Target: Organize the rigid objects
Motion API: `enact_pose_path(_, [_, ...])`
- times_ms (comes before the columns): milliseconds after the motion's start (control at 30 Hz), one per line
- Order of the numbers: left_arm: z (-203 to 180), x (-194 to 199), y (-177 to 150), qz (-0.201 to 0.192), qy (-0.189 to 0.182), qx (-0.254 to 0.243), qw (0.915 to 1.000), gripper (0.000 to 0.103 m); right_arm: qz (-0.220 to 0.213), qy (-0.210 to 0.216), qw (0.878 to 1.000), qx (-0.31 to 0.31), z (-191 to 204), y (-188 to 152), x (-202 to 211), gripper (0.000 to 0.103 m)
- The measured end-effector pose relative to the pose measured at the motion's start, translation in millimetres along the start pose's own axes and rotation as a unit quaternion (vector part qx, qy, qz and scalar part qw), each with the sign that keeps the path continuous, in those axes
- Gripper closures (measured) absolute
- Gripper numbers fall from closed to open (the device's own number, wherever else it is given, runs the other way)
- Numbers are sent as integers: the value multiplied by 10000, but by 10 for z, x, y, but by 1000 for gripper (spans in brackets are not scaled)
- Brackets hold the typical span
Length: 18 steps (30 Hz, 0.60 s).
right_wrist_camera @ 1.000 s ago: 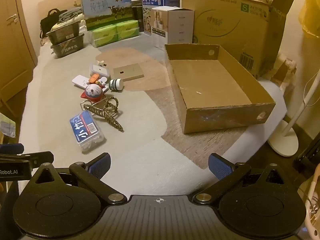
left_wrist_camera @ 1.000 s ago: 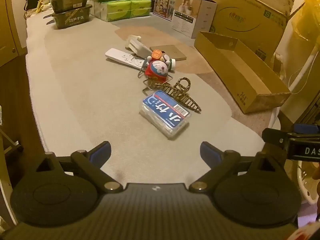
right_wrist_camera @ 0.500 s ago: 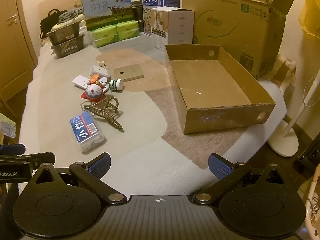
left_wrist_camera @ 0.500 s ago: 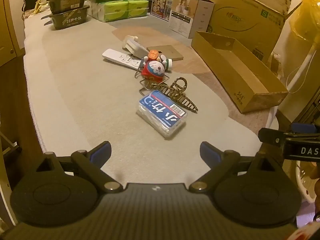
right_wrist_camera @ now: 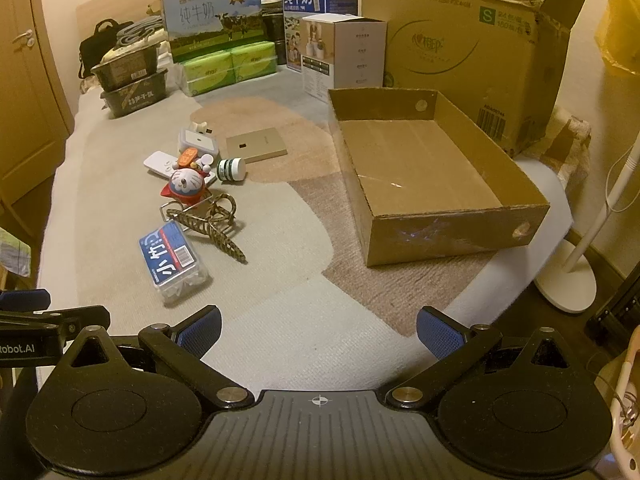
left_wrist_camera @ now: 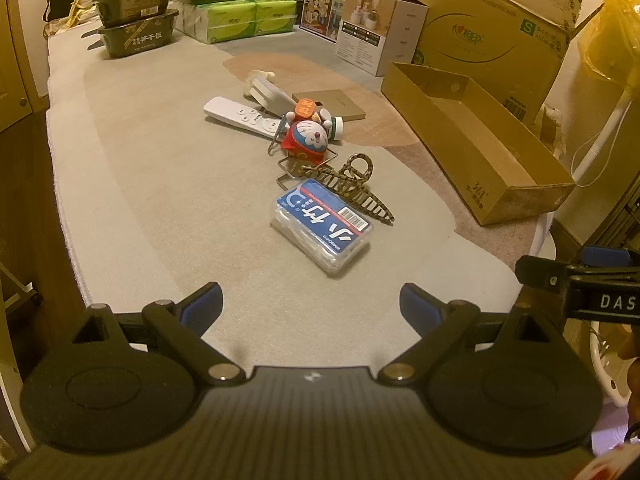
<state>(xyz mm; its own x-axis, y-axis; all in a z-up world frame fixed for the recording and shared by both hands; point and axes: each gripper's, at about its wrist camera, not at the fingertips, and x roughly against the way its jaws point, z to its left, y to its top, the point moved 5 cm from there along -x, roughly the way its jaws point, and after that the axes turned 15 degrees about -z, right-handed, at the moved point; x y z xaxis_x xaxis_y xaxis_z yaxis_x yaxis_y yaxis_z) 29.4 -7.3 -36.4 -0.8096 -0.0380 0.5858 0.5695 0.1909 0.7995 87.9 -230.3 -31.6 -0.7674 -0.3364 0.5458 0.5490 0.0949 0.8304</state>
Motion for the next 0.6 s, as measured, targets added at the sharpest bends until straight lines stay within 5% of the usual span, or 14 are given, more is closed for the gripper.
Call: enact_pose_path(600, [-5,2,-10,2,0,1,10000,9,-15,-15,10000,0,-16,3,11,0])
